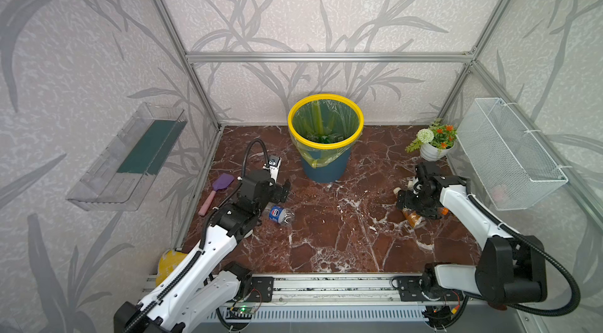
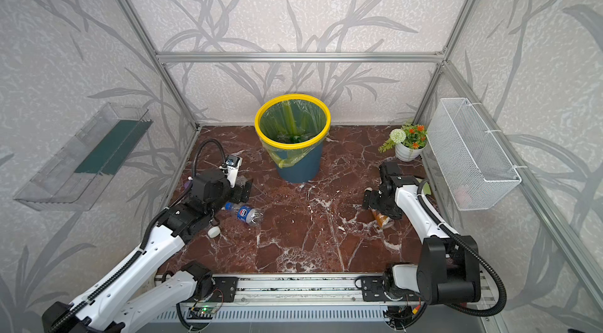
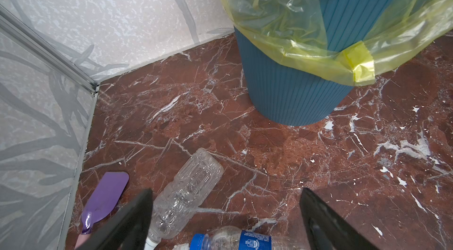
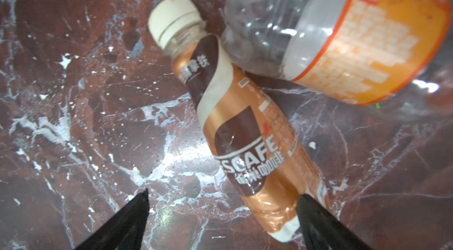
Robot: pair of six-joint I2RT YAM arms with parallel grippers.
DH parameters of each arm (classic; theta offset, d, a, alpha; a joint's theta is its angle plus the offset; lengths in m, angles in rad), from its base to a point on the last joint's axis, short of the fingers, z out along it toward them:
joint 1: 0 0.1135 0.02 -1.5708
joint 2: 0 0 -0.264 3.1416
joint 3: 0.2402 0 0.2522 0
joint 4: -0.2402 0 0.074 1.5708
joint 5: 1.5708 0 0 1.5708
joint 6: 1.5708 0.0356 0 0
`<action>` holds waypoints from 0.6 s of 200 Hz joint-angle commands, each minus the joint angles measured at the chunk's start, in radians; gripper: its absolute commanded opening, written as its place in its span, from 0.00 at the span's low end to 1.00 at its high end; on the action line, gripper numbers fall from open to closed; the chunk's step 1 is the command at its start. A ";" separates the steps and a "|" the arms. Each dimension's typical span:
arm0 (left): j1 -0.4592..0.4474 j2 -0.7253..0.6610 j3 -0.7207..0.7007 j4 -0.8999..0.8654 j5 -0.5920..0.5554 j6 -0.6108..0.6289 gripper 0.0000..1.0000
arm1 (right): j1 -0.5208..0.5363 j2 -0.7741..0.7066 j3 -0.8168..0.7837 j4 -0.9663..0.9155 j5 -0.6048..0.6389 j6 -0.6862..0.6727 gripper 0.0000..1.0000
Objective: Throw the plastic bottles in the bin
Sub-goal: Rotate the plastic bottle at the middle-right of the table, then pick up the plastic bottle from the middle-right of the table.
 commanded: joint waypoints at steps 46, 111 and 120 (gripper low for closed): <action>0.005 -0.001 0.041 -0.006 -0.001 -0.005 0.92 | 0.016 -0.014 0.138 -0.150 0.105 -0.045 0.95; 0.005 0.009 0.041 -0.008 -0.007 0.000 0.92 | 0.021 0.087 0.067 -0.015 0.151 -0.076 0.93; 0.005 0.011 0.041 -0.008 -0.008 0.000 0.91 | 0.022 0.102 0.064 0.003 0.159 -0.079 0.92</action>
